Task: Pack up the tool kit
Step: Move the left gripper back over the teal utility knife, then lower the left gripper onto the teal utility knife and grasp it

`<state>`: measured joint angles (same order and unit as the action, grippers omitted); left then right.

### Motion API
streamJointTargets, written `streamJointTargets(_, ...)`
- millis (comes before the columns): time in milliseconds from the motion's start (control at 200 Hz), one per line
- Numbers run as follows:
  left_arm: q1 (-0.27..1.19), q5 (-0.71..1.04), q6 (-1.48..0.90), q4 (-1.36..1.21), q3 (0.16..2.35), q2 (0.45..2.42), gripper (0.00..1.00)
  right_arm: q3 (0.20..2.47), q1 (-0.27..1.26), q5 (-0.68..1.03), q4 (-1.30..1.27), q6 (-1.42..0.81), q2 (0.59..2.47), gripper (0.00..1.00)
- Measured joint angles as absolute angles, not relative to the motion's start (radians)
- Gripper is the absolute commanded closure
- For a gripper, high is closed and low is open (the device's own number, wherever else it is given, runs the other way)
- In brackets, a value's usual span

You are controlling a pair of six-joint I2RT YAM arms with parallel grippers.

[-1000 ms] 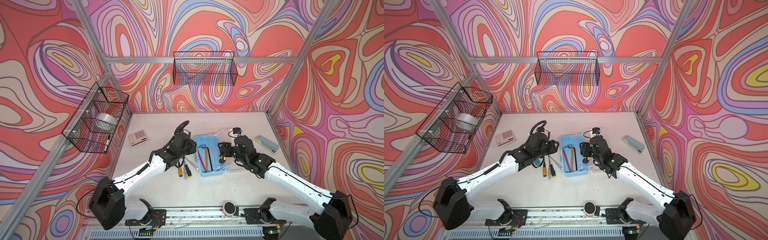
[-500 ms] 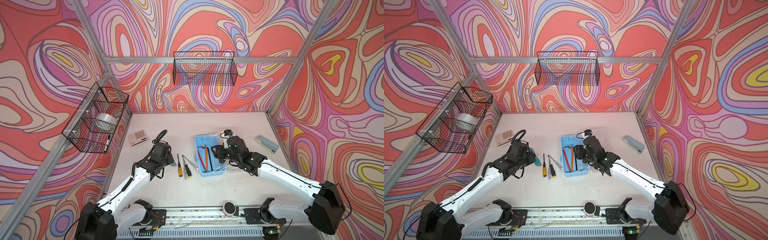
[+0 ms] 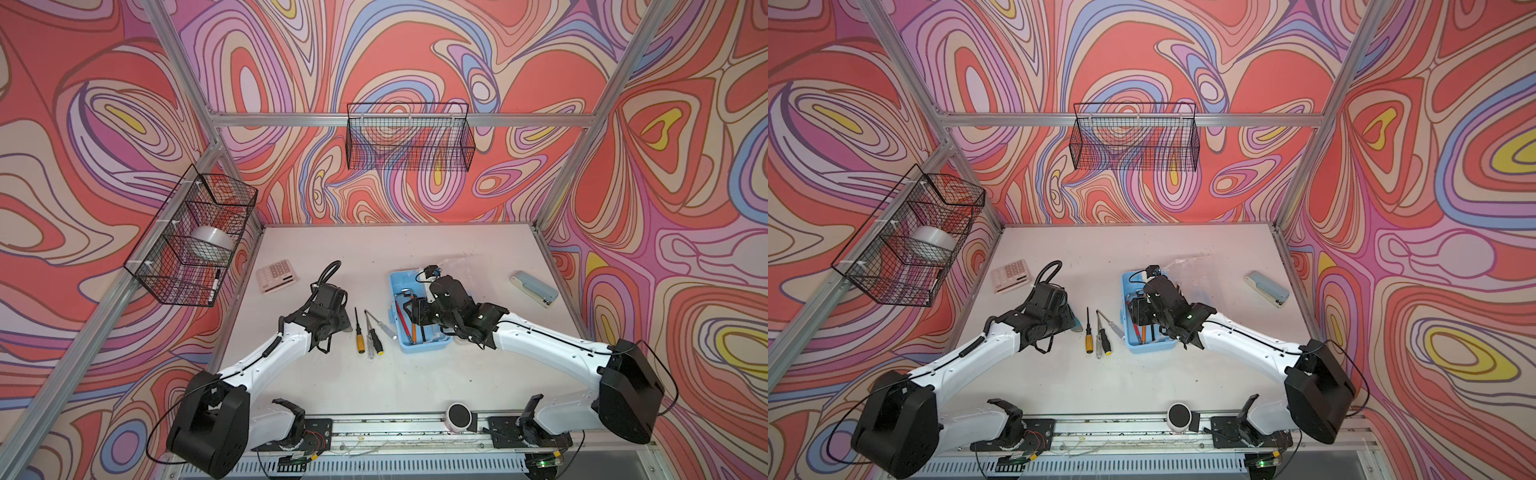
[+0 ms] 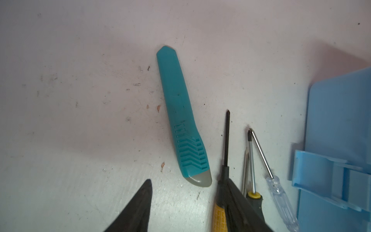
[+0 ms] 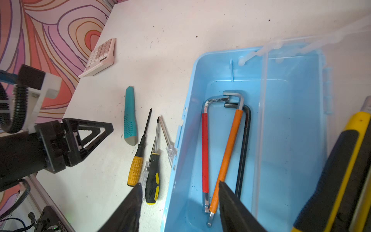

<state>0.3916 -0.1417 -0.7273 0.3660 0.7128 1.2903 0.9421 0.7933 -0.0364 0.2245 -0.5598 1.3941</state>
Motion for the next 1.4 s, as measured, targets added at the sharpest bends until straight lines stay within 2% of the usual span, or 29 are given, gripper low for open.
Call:
streamJointTargets(516,0.366,-0.132,-0.691,0.305,0.788,1.517,0.43,0.950,0.793,-0.038,0.217,-0.559,1.394,0.38)
streamJointTargets(1142,0.353,-0.094,-0.682,0.252,0.792,1.588,0.66,0.950,0.793,-0.062,0.217,-0.560,1.394,0.38)
streamJointTargets(1402,0.353,-0.094,-0.678,0.222,0.801,1.588,0.72,0.950,0.793,-0.063,0.217,-0.562,1.394,0.38)
